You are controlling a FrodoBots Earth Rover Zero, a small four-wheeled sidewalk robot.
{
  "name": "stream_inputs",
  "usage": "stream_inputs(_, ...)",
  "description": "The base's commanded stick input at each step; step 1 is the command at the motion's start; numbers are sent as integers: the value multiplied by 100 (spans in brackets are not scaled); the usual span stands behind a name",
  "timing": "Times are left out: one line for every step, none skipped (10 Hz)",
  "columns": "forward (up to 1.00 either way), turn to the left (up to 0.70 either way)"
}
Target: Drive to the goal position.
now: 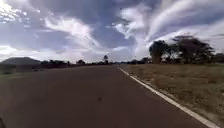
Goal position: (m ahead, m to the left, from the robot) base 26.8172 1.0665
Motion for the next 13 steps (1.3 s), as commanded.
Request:
stream_inputs(100,0)
stream_inputs(100,0)
stream_inputs(100,0)
stream_inputs(100,0)
stream_inputs(100,0)
stream_inputs(100,0)
stream_inputs(100,0)
stream_inputs(100,0)
stream_inputs(100,0)
stream_inputs(100,0)
stream_inputs(100,0)
stream_inputs(100,0)
stream_inputs(100,0)
